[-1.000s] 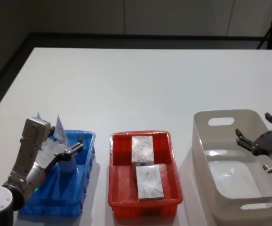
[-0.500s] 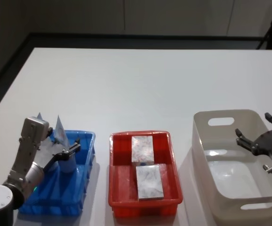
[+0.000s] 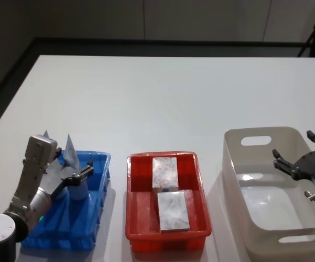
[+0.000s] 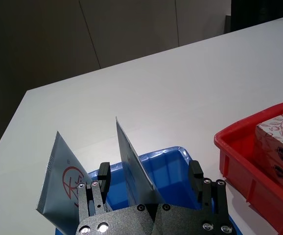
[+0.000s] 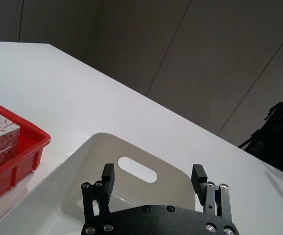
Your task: Bimanual collaborative sorting of washing and personal care products
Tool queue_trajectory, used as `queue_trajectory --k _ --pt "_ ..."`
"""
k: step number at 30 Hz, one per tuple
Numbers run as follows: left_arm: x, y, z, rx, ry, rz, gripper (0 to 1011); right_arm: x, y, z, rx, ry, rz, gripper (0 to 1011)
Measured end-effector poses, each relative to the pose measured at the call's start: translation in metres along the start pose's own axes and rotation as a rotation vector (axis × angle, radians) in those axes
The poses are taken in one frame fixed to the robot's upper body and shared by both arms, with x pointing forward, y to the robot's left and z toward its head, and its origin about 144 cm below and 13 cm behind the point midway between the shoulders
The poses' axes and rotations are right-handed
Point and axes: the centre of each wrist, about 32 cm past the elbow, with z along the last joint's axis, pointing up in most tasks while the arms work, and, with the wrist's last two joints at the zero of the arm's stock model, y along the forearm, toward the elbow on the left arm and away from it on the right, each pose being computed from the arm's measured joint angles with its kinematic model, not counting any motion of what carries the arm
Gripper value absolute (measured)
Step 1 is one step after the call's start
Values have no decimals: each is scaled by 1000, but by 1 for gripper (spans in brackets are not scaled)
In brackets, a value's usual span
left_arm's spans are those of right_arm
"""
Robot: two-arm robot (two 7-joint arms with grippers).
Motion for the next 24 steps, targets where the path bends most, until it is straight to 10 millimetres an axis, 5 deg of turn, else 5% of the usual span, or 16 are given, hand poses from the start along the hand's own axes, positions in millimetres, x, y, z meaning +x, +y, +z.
queue_trajectory --k 10,24 --pt "0 0 0 0 0 0 997 0 0 0 0 0 0 1001" --pt "0 0 0 -1 -1 1 633 0 0 0 0 0 0 1001"
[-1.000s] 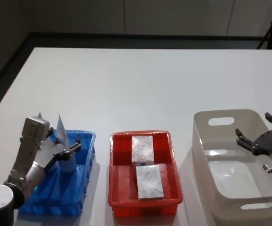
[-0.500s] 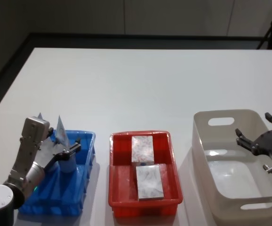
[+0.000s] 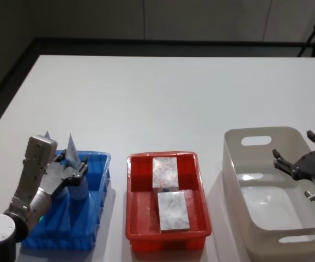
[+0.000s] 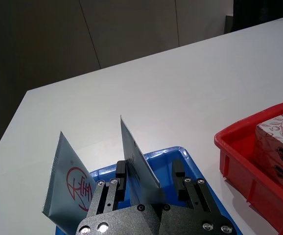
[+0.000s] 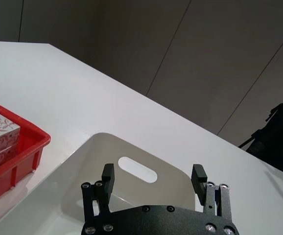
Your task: Bimanual collaborative sorting of washing and personal care products
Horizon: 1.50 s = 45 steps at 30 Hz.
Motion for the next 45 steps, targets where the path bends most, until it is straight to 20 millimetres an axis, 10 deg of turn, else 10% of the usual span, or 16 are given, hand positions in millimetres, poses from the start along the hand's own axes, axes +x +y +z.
queue_trajectory --k 14,45 --pt "0 0 0 -1 0 0 203 0 0 0 0 0 0 1001" --pt "12 8 6 -64 -6 -66 169 0 0 0 0 0 0 1001"
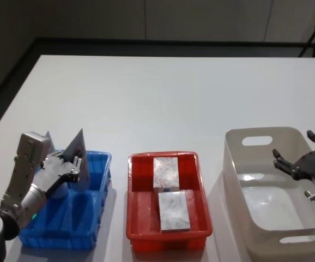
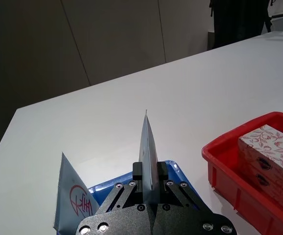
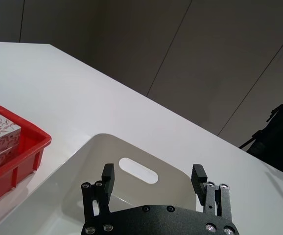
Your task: Bimanual collaborative sorting of washing and personal care products
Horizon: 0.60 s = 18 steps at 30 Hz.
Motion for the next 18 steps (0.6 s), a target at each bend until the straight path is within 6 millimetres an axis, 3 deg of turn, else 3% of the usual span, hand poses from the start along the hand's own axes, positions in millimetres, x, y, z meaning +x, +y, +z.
queue_trajectory --k 18 --pt "23 20 16 -88 -16 -73 169 0 0 0 0 0 0 1001"
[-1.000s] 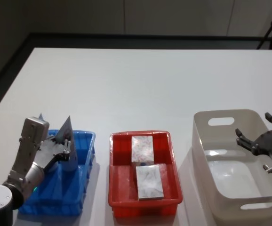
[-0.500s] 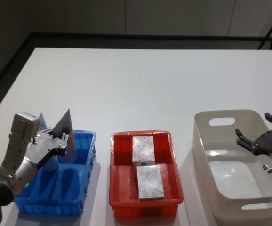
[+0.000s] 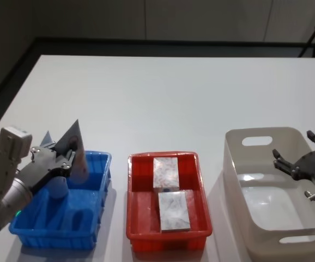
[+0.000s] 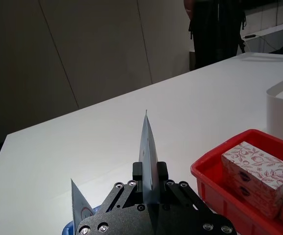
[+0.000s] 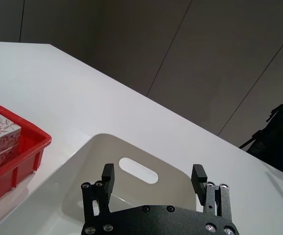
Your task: Bimanual collaborative sorting of washing and personal care products
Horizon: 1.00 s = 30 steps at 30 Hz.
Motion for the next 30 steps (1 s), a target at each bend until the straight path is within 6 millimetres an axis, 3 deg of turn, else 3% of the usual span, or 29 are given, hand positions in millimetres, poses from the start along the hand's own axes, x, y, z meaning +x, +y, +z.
queue_trajectory --k 30 --pt "13 36 16 -77 -8 -125 169 0 0 0 0 0 0 1001"
